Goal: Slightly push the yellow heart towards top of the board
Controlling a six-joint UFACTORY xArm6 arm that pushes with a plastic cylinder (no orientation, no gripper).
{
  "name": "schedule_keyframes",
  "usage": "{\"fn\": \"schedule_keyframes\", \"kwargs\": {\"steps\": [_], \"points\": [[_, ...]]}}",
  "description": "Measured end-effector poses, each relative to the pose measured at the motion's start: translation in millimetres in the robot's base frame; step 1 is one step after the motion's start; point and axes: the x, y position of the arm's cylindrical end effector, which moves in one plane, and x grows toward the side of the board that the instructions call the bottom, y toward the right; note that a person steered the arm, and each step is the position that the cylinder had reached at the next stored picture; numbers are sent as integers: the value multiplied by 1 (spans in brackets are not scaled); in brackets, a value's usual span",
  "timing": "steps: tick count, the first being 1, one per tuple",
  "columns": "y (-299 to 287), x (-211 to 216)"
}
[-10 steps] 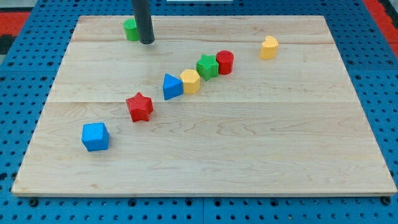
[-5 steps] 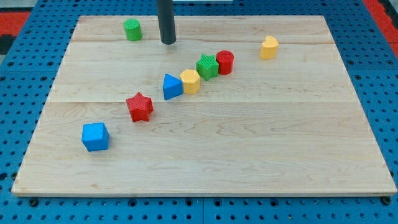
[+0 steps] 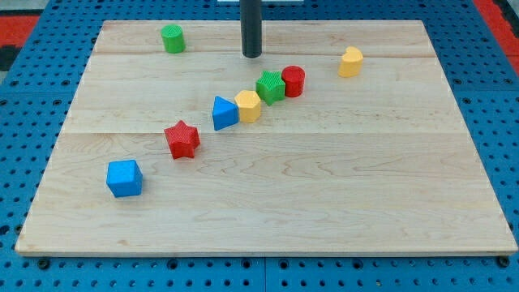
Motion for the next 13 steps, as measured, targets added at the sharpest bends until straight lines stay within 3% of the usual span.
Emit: {"fn": "schedule_keyframes", "kwargs": {"steps": [4, 8, 13], "points": [[14, 0], [83, 32], [165, 37]]}}
